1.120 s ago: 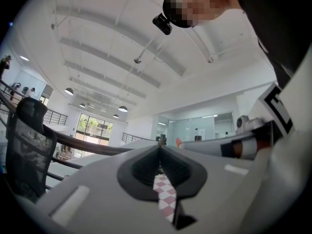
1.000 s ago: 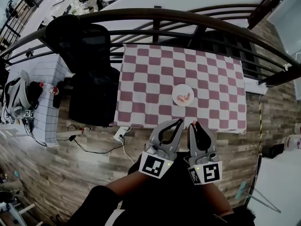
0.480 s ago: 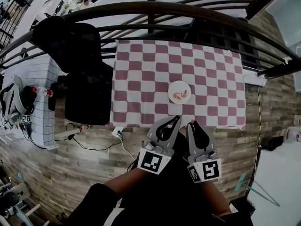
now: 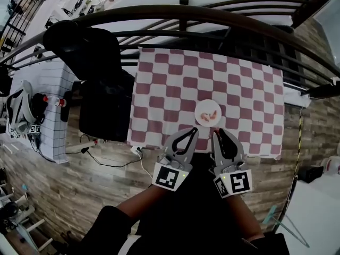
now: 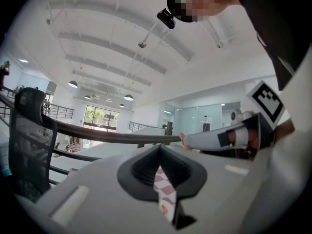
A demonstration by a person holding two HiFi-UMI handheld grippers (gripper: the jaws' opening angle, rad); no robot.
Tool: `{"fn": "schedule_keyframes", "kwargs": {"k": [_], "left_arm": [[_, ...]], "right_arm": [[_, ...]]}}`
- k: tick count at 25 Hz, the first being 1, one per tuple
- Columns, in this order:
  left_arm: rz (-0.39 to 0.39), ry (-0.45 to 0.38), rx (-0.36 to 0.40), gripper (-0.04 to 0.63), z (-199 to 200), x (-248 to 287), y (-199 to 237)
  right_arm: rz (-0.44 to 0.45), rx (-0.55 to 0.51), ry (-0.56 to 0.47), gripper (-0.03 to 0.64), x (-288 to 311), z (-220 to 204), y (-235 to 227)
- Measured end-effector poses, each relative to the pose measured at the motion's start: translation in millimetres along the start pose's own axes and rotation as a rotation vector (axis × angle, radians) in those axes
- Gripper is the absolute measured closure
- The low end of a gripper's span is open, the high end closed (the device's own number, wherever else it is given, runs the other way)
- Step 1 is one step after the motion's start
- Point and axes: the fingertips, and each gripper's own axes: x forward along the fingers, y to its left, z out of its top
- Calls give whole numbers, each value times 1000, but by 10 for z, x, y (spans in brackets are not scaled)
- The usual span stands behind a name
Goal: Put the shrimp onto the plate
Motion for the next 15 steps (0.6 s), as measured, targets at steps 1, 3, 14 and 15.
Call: {"fn": "schedule_keyframes", "kwargs": {"k": [1,3,14,15], "left_arm": [[5,4,-5,589,-10,59,15],[18,-3,-6,589,-3,184,45],[107,10,-6,589,-149,600,241],[114,12,-8,589,-162,639,251]], "right_arm": [[7,7,12,560,60,-36,-54],[21,26,43,560,180,-107,-177],[114,7,154,560,622,-380,-572],[126,5,165,560,656,-406,-589]]}}
